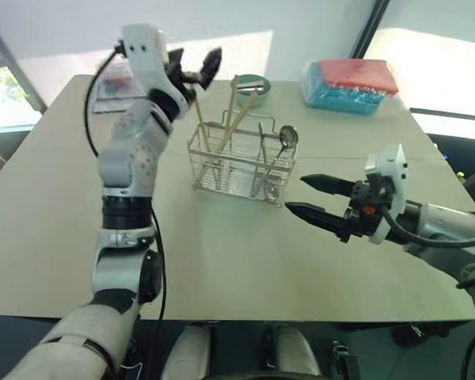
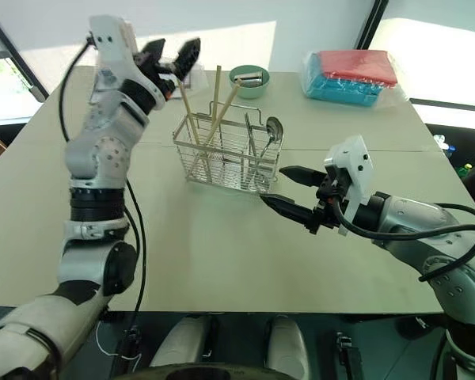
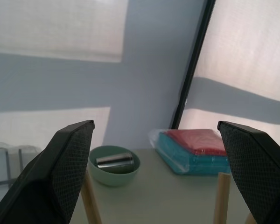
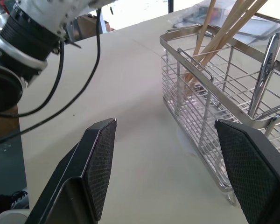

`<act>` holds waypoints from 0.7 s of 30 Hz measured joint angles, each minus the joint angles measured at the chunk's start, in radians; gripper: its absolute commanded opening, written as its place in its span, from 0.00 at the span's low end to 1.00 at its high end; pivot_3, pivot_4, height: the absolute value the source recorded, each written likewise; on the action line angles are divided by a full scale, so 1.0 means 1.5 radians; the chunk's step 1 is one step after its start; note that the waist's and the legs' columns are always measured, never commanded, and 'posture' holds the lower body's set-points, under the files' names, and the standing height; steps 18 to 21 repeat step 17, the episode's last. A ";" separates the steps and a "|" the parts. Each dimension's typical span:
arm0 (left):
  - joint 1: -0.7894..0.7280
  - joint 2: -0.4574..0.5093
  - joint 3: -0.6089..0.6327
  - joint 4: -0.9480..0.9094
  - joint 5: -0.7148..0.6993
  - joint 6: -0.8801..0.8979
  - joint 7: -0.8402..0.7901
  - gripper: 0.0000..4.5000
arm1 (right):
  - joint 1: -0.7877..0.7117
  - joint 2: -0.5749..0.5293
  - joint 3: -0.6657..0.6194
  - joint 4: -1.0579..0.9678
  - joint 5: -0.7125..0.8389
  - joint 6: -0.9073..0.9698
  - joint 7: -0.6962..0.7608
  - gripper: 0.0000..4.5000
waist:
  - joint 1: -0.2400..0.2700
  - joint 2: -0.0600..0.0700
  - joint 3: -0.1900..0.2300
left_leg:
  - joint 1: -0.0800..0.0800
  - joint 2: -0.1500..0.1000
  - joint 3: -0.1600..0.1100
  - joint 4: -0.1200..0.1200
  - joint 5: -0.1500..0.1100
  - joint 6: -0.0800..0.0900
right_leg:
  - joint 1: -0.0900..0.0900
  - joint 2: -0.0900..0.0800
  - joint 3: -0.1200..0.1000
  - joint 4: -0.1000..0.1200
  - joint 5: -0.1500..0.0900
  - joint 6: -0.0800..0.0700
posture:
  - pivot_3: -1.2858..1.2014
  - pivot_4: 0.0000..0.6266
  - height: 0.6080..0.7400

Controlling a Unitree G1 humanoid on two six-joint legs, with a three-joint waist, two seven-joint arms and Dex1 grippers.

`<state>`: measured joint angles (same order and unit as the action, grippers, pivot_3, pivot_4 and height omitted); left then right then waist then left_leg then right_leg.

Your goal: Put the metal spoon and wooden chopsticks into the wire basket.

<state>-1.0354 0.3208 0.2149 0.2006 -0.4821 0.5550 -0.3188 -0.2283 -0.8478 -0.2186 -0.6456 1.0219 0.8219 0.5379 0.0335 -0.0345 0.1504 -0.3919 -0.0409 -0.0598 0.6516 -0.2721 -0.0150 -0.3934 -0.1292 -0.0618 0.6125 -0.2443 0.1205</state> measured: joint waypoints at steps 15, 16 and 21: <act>0.314 0.451 -0.018 -0.198 -0.060 0.052 -0.538 0.99 | -0.018 -0.040 -0.006 0.146 -0.148 -0.069 0.125 0.77 | -0.013 0.004 0.000 | 0.000 0.001 -0.001 -0.001 0.000 0.000 | 0.000 -0.003 0.002 -0.002 -0.002 -0.005 | 0.52 0.24 0.45; 0.325 0.452 -0.008 -0.211 -0.065 0.055 -0.535 0.99 | -0.019 -0.040 -0.006 0.147 -0.150 -0.071 0.130 0.77 | -0.013 0.005 0.000 | 0.000 0.001 -0.001 -0.001 0.000 0.000 | 0.000 -0.003 0.002 -0.002 -0.002 -0.005 | 0.52 0.24 0.45; 0.336 0.453 0.001 -0.222 -0.065 0.057 -0.530 0.99 | -0.022 -0.040 -0.003 0.148 -0.154 -0.071 0.133 0.77 | -0.013 0.005 0.000 | 0.000 0.001 -0.001 -0.002 0.000 0.000 | 0.000 -0.003 0.002 -0.001 -0.002 -0.005 | 0.52 0.24 0.45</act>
